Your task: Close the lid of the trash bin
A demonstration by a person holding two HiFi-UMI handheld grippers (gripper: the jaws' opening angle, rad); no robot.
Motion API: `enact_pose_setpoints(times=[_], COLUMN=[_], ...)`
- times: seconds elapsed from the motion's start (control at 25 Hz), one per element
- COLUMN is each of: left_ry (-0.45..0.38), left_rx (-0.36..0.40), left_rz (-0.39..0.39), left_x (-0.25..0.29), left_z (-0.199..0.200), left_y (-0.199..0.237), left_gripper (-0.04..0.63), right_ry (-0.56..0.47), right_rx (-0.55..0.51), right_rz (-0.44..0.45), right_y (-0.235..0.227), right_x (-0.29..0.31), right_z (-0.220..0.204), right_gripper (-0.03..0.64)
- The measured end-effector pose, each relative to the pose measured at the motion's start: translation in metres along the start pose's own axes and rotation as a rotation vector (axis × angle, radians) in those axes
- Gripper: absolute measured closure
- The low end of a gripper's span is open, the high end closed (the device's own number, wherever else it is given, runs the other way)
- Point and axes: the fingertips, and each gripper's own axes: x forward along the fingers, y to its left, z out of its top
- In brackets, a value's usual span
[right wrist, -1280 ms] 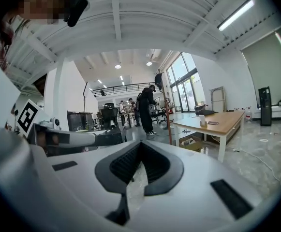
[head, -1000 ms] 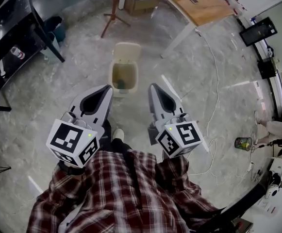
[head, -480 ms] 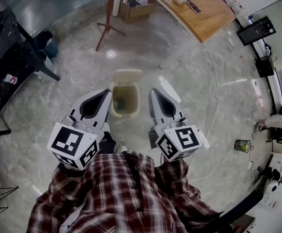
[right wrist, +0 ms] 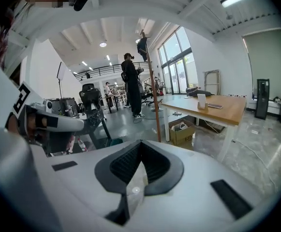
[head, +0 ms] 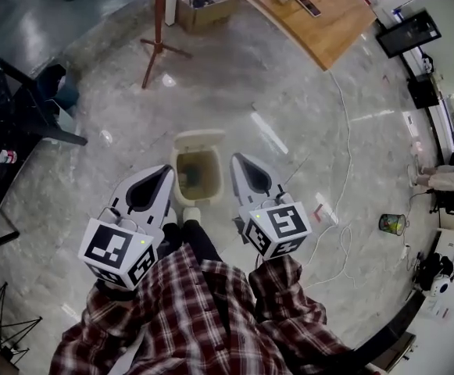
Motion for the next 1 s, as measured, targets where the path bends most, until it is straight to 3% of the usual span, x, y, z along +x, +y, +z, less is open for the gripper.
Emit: enact_pose_setpoints(times=[0.24, 0.6, 1.0], left_ry=[0.018, 0.095, 0.116], left_rx=[-0.044, -0.136, -0.204], left_rz=[0.044, 0.12, 0.214], left_x=[0.016, 0.024, 0.021], left_z=[-0.02, -0.092, -0.117], left_y=[0.01, 0.032, 0.053], left_gripper=[0.586, 0.585, 0.586], right_ry=[0.119, 0.213, 0.478], right_rx=[-0.069, -0.049, -0.25], right_rz=[0.054, 0.25, 0.393], right_y=[-0.023, -0.039, -0.058], right_x=[0.035, 0.101, 0.176], right_z=[-0.035, -0.093, -0.153], right_gripper=[0.604, 0.603, 0.552])
